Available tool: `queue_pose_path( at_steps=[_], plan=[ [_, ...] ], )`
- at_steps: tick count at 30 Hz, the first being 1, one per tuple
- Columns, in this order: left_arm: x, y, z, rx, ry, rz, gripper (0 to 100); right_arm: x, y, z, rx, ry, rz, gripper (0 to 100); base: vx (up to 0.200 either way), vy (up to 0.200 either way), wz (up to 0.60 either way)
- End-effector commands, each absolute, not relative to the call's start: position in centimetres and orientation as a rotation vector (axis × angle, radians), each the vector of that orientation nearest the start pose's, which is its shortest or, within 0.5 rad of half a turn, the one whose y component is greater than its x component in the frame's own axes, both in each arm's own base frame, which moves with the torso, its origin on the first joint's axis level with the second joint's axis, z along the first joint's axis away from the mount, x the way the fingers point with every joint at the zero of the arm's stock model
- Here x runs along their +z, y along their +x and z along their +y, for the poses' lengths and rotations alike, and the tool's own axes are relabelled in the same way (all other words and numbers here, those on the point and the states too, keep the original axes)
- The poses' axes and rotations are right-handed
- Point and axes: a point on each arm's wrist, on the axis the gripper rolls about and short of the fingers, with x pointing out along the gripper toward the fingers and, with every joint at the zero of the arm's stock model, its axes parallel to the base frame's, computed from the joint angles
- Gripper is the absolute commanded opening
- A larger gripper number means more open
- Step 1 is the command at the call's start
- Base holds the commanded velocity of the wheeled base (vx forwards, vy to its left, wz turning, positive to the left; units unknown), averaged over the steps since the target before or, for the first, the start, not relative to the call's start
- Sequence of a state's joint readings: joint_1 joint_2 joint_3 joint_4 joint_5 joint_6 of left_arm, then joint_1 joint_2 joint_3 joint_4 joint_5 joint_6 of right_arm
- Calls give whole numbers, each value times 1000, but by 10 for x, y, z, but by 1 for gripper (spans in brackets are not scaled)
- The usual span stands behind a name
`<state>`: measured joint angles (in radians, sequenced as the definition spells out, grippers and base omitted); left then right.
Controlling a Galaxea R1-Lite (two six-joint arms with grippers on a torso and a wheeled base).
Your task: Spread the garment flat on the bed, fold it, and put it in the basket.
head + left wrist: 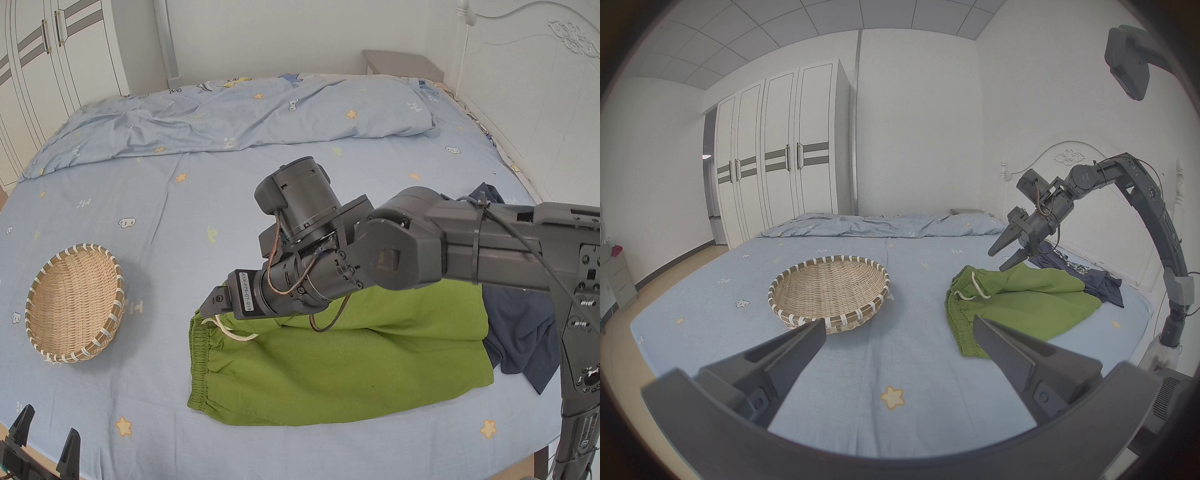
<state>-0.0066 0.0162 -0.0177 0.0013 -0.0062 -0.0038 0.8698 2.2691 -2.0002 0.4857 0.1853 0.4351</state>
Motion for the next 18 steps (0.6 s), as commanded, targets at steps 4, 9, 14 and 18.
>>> queue_pose_path(
  at_steps=[4,9,14,18],
  plan=[
    [75,-23,0,-18,0,0,100,194,299,327,748,124,993,100,0,0,0],
    [75,-23,0,-23,21,0,100,259,290,242,696,230,927,100,0,0,0],
    [119,-37,0,-39,26,-175,100,270,267,164,686,341,902,100,0,0,0],
    [191,-48,1,-179,-133,-168,100,260,243,130,678,385,859,100,0,0,0]
  ],
)
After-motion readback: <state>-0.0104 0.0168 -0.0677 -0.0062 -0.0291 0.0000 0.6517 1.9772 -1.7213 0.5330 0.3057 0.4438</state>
